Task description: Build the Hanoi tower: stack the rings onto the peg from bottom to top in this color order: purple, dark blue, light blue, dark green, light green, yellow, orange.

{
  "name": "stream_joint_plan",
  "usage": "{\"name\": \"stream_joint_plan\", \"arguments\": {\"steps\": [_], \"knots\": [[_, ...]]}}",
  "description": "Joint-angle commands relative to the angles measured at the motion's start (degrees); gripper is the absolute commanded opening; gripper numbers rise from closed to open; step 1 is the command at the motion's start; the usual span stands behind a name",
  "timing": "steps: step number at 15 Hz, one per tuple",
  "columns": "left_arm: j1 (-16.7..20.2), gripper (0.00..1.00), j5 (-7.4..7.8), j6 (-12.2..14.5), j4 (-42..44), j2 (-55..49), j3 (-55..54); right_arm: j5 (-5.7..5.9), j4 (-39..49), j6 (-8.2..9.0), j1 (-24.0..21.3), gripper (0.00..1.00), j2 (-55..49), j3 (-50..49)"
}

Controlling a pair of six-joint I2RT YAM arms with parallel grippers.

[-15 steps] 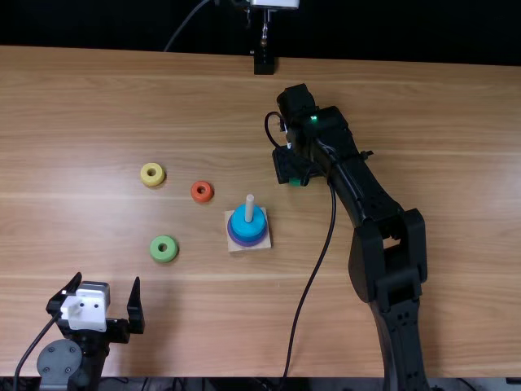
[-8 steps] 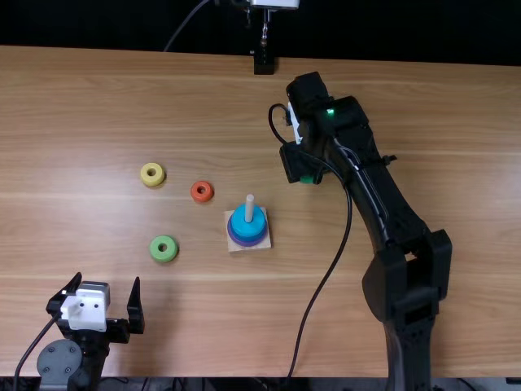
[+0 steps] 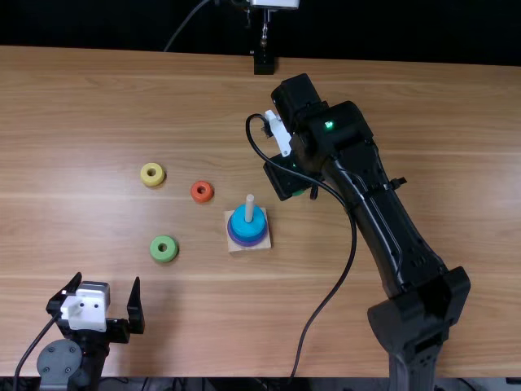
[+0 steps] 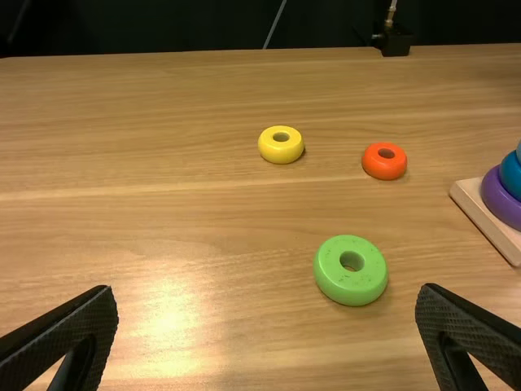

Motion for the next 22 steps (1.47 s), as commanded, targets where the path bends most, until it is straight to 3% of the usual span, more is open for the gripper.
{"name": "stream_joint_plan", "arguments": {"steps": [1, 7, 13, 22], "knots": [[-0.45, 1.0, 0.26, -0.32, -4.4, -0.67, -6.44, -0.73, -1.89, -1.45, 1.27, 0.0, -2.29, 2.89], [-0.45, 1.0, 0.26, -0.32, -4.4, -0.67, -6.44, -0.73, -6.32, -1.34, 5.93, 0.0, -2.29, 12.56], [-0.45, 1.0, 0.26, -0.32, -4.4, -0.67, -6.44, -0.73, -8.54, -1.34, 10.23, 0.0, -2.29, 13.62], [-0.45, 1.0, 0.26, -0.32, -4.4, -0.67, -6.44, -0.73, -8.01, -1.13, 10.5, 0.0, -1.67, 12.82]]}}
